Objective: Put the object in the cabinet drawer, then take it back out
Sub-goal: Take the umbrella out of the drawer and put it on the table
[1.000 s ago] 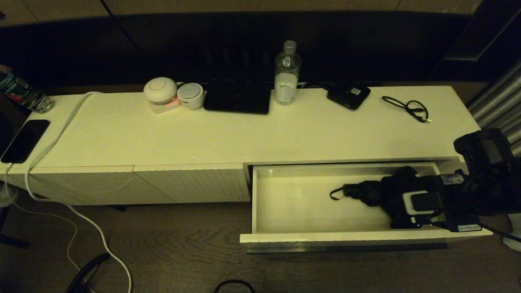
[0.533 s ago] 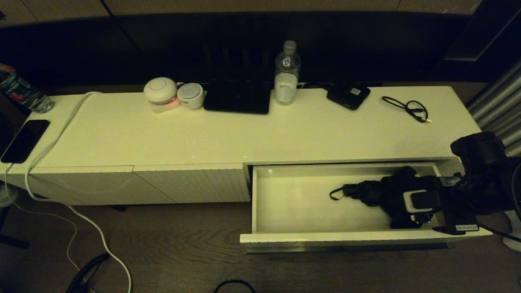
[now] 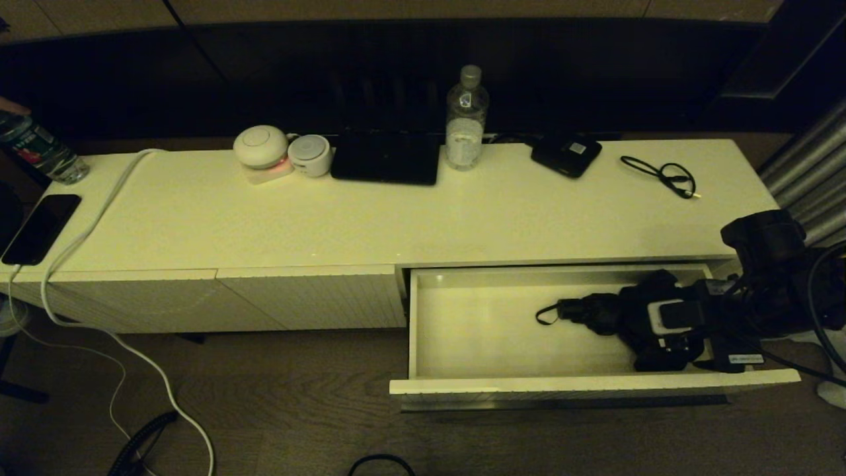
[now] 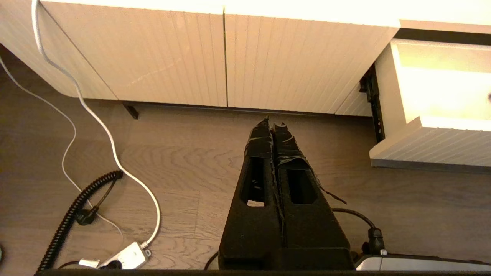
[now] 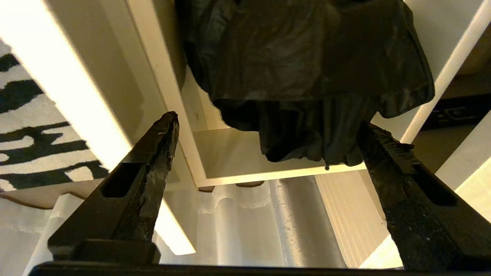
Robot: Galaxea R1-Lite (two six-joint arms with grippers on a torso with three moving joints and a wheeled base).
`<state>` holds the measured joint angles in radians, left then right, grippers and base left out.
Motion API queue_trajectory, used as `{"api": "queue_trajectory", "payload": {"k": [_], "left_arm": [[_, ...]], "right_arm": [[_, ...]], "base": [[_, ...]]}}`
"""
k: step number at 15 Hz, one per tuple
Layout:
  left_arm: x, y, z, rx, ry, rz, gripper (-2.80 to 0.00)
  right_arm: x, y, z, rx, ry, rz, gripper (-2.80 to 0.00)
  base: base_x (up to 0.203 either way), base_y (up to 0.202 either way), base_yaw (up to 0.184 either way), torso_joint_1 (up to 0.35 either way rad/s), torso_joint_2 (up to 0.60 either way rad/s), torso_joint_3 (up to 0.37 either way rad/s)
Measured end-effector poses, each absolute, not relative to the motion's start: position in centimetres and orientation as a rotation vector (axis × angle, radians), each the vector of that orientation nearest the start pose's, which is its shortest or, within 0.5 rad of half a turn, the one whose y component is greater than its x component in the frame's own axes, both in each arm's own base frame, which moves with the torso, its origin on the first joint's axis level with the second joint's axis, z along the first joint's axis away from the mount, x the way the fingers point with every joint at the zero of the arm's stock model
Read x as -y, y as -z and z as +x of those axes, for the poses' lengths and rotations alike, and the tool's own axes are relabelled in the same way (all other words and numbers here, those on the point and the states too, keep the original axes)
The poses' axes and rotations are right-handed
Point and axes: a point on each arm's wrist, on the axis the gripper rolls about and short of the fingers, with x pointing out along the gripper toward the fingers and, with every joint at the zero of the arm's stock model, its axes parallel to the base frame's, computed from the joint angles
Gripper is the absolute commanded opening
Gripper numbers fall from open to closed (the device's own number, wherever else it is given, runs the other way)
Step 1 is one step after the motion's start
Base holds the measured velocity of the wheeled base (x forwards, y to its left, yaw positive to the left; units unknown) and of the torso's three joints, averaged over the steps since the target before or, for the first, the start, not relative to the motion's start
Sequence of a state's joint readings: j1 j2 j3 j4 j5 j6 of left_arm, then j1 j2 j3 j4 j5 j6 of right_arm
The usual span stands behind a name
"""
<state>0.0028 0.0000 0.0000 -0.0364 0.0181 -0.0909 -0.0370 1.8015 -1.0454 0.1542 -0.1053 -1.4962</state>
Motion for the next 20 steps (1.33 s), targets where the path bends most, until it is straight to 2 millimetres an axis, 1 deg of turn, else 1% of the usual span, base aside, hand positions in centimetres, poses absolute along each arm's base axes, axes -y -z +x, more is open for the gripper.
{"api": "queue_trajectory", "payload": {"k": [4, 15, 20], "left_arm": [[0.0, -7.9, -2.3, 0.037, -0.019, -0.092, -2.80], [0.0, -7.9, -2.3, 0.037, -0.019, -0.091, -2.80], [0.0, -7.9, -2.3, 0.037, -0.019, -0.092, -2.80]], "right_arm": [[1.6, -14.0, 31.6, -0.838, -0.587, -1.400, 0.00], [1.8, -12.1, 34.4, -0.873, -0.591, -1.359, 0.00], [2.3, -11.4, 35.8, -0.879, -0.578, -1.326, 0.00]], "base": [[0.000, 0.000, 0.000, 0.000, 0.00, 0.000], [0.000, 0.000, 0.000, 0.000, 0.00, 0.000], [0.000, 0.000, 0.000, 0.000, 0.00, 0.000]]}}
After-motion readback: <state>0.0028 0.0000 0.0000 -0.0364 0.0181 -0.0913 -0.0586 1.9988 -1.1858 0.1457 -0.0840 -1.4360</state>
